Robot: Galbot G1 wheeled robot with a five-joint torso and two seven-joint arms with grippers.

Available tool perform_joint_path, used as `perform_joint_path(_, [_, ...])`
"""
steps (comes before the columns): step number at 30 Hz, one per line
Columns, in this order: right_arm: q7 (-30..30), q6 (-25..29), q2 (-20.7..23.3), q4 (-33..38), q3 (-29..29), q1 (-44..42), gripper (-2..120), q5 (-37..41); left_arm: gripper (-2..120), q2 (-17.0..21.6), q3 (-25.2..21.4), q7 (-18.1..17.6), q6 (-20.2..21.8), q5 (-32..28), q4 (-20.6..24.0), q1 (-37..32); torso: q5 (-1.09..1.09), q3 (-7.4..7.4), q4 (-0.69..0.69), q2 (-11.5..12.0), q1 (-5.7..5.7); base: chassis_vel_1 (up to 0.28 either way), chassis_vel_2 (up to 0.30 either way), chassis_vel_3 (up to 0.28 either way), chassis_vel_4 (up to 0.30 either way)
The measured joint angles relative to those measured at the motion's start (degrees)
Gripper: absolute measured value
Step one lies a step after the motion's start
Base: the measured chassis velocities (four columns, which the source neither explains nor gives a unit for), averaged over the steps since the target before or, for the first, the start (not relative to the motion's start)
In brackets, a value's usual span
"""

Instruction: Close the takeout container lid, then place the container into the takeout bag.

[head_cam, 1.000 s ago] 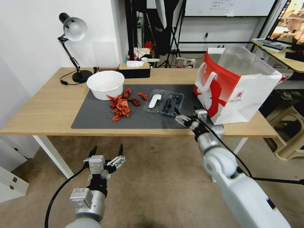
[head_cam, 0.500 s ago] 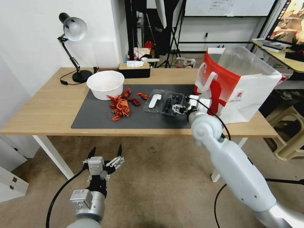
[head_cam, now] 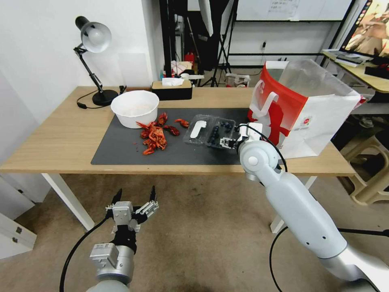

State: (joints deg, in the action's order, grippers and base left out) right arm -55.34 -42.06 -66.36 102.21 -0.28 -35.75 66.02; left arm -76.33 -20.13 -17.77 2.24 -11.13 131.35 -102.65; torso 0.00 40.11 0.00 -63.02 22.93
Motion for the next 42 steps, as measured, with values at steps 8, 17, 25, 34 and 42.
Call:
perform_joint_path(8, [-2.67, -0.07, 0.13, -0.68, -0.78, 1.13, 100, 3.30, 100, -0.11, 0.05, -0.07, -0.42, 0.21, -0.37, -0.01, 0.00, 0.00, 0.00, 0.00, 0.00, 0.000, 0.000, 0.000, 0.000])
perform_joint_path(17, [-3.02, -0.04, -0.22, -2.87, -0.94, 2.09, 100, 4.55, 100, -0.20, 0.35, -0.12, -0.98, 0.30, -1.06, 0.11, 0.00, 0.00, 0.00, 0.00, -0.01, 0.000, 0.000, 0.000, 0.000])
perform_joint_path(25, [-3.92, 0.09, -1.13, -4.47, -1.01, 2.60, 100, 5.61, 100, -0.14, 0.41, -0.43, -1.55, 0.32, -1.52, 0.24, 0.00, 0.00, 0.00, -0.01, -0.01, 0.000, 0.000, 0.000, 0.000])
perform_joint_path(34, [-5.22, 0.15, -1.21, -5.45, -0.15, 2.67, 100, 6.93, 100, -0.32, 0.62, -0.74, -1.94, 0.33, -1.80, 0.37, 0.00, -0.01, 0.00, -0.01, -0.01, 0.000, 0.000, 0.000, 0.000])
perform_joint_path(42, [-5.56, 0.18, -0.85, -5.94, 0.15, 2.79, 100, 6.71, 100, -0.37, 0.70, -0.91, -2.21, 0.32, -1.95, 0.37, 0.00, -0.01, 0.00, -0.01, -0.01, 0.000, 0.000, 0.000, 0.000])
